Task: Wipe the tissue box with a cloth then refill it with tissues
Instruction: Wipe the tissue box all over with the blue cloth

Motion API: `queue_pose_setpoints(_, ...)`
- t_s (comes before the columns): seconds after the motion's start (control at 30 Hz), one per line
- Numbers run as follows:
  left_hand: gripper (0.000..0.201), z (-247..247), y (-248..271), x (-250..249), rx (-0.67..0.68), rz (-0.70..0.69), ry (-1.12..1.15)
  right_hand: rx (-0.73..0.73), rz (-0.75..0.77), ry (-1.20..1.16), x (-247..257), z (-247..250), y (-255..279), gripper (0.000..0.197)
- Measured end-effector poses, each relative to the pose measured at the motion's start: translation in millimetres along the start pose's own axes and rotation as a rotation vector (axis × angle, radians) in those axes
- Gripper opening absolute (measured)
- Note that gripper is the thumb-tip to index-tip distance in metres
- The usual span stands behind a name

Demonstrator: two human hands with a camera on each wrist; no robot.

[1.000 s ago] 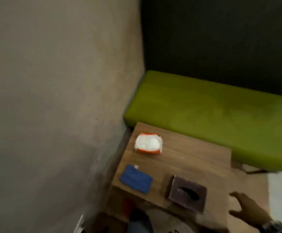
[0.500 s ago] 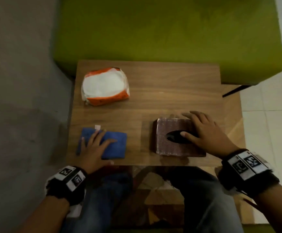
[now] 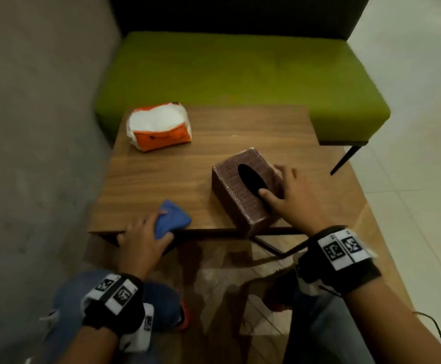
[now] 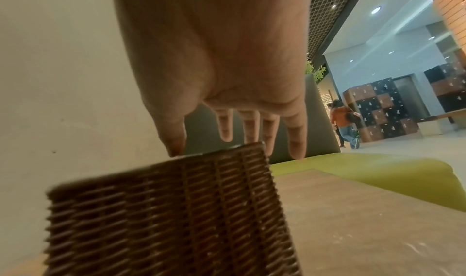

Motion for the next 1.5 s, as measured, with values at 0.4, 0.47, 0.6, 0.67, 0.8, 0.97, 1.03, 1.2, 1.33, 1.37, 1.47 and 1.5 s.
queue_pose_setpoints(0.4,0.045,-9,-51,-98,0.172,0.012,0.659,0.142,0.198,0.269,31,-46,-13,0.054)
queue_pose_setpoints(0.47,0.047,-19,-63,-120,0.193,-0.139,0.607,0.097,0.201,0.270,30,-51,-14,0.066)
queue_pose_setpoints(0.6,0.048,-38,-34,-122,0.182,-0.265,0.604,0.049,0.183,0.282,25,-57,-13,0.074)
queue_pose_setpoints(0.67,0.049,-36,0,-111,0.190,-0.321,0.656,0.048,0.182,0.268,25,-57,-13,0.073)
queue_pose_setpoints(0.8,0.046,-28,41,-89,0.300,-0.385,0.696,0.054,0.186,0.237,25,-56,-13,0.064)
queue_pose_setpoints(0.97,0.045,-15,-39,-111,0.092,-0.249,0.707,0.047,0.169,0.250,26,-52,-12,0.057)
queue_pose_setpoints(1.03,0.046,-21,-48,-128,0.131,-0.293,0.645,0.046,0.171,0.264,26,-53,-12,0.058)
queue_pose_setpoints(1.2,0.046,-32,13,-117,0.138,-0.329,0.594,0.054,0.164,0.271,27,-56,-12,0.063)
queue_pose_setpoints(1.33,0.048,-33,32,-108,0.164,-0.388,0.561,0.066,0.179,0.270,27,-56,-10,0.078)
queue_pose_setpoints(1.37,0.048,-31,21,-112,0.156,-0.382,0.563,0.051,0.176,0.279,28,-55,-10,0.077)
queue_pose_setpoints(1.47,0.047,-26,-22,-127,0.139,-0.327,0.490,0.015,0.156,0.292,29,-55,-11,0.064)
queue_pose_setpoints(1.5,0.047,-25,-30,-130,0.133,-0.317,0.469,0.019,0.143,0.293,29,-56,-12,0.062)
Point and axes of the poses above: each hand's wrist, its own y-axis away from the middle knuckle, its own z-axis out of the back of the hand, x = y × z, the point moved 4 cm from there along -y, towards the middle knuckle, and after that the axes turned 13 degrees about z, right-handed, at the moved point
